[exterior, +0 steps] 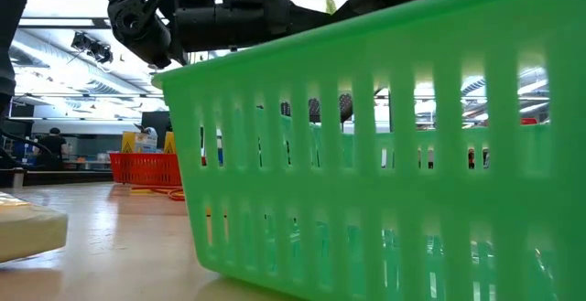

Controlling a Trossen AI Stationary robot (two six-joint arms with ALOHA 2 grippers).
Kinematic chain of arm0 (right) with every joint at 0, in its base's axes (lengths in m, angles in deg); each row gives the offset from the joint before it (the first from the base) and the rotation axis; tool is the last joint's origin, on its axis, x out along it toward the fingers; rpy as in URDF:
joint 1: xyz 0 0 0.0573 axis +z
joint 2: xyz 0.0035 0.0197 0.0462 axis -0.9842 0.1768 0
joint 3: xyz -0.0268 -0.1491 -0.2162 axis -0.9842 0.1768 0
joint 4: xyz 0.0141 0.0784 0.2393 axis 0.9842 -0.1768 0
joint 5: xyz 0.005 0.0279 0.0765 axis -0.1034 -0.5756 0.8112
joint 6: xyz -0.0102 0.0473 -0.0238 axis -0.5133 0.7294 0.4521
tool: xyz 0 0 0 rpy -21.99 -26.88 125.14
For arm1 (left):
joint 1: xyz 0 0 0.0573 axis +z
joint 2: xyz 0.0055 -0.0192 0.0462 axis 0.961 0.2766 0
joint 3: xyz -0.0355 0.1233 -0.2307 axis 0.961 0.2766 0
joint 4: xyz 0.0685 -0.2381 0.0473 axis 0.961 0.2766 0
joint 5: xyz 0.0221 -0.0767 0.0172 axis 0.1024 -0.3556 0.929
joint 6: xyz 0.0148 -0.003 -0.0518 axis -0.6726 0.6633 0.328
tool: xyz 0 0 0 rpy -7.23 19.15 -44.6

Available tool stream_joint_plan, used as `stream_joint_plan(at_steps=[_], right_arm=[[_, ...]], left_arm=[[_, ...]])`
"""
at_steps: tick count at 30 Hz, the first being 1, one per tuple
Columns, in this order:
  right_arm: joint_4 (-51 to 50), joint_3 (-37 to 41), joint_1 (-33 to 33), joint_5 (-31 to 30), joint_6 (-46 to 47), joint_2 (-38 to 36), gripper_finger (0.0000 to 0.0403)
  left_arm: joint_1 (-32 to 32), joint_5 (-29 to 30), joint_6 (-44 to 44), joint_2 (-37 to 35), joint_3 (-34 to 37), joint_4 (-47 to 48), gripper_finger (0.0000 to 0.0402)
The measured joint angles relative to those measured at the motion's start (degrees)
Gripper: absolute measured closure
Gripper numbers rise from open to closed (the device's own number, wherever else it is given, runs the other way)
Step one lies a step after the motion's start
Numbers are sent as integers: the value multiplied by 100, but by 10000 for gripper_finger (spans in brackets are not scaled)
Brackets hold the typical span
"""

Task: Pick & Place Office Desk Supplies
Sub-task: Put the green spring keychain into the black basket

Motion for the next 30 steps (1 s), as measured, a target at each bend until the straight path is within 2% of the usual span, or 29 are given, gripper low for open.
stream_joint_plan(at_steps=[3, 8, 19, 23, 30], right_arm=[[-81, 0, 1, -51, -24, 0, 395], [-266, 0, 52, -239, 66, 0, 395], [-462, 0, 261, -932, -49, -4, 396], [-619, 0, 312, -1400, -205, -4, 396], [-728, 0, 321, -2081, -581, -4, 396]], left_arm=[[-7, -213, 20, 1, 0, 2, 386], [-1, -715, 107, 1, 2, 76, 333], [-7, -819, 382, 5, 16, 536, 247], [-12, -1063, 406, 5, 17, 664, 232], [-70, -1509, 441, 5, 17, 825, 233]])
